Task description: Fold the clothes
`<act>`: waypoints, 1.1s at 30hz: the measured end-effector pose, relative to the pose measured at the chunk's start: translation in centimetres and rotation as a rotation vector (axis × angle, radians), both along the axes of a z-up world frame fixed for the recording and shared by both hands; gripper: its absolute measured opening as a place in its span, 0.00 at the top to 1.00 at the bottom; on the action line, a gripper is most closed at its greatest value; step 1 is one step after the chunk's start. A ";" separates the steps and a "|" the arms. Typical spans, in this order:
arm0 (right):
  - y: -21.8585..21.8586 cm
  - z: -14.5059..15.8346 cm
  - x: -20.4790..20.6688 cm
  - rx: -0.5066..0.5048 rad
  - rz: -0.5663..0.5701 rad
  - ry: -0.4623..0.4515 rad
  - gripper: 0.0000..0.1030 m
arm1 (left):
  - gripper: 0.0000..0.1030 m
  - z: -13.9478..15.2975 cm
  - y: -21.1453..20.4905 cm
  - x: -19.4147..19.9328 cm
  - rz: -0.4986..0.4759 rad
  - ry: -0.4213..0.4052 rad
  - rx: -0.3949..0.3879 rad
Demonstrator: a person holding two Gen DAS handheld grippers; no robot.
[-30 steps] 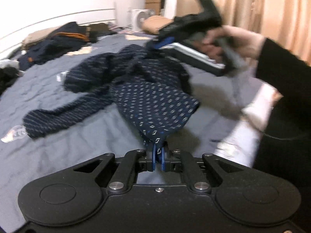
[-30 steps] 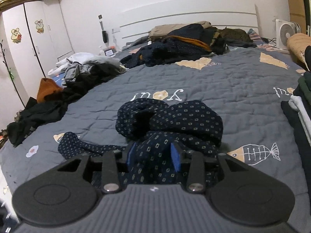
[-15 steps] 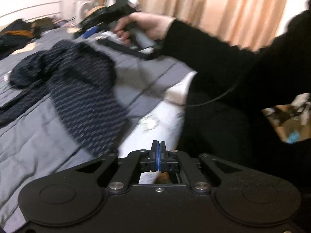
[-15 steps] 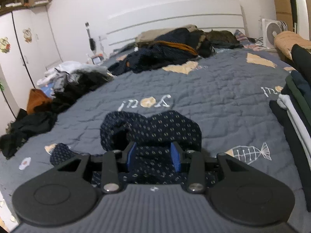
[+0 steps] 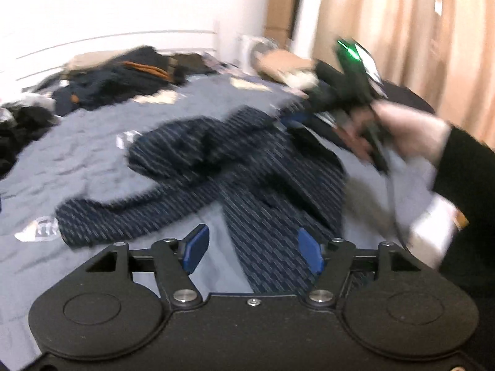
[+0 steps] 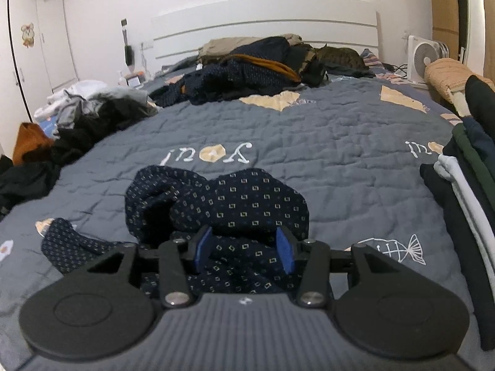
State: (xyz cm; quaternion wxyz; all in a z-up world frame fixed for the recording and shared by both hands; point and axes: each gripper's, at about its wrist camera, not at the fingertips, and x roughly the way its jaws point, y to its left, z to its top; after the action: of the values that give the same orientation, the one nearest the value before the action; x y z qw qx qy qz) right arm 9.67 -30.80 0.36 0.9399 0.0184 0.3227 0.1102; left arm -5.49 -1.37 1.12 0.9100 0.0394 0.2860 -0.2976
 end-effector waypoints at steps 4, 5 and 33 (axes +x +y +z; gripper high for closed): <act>0.4 -0.5 0.8 -0.022 0.010 0.009 0.56 | 0.27 0.9 -0.1 3.9 0.043 -0.026 -0.035; 0.6 -0.5 1.1 -0.027 0.012 0.009 0.56 | 0.23 1.0 -0.2 4.7 0.058 -0.032 -0.047; 4.2 -3.4 4.2 -0.113 0.048 0.055 0.64 | 0.14 -1.0 2.6 13.2 0.290 0.061 -0.167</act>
State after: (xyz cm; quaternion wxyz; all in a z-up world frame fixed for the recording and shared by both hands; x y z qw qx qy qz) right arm 13.82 -26.57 -3.09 0.9273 -0.0396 0.3546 0.1137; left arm 7.67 1.26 0.08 0.9344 -0.0873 0.2905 -0.1869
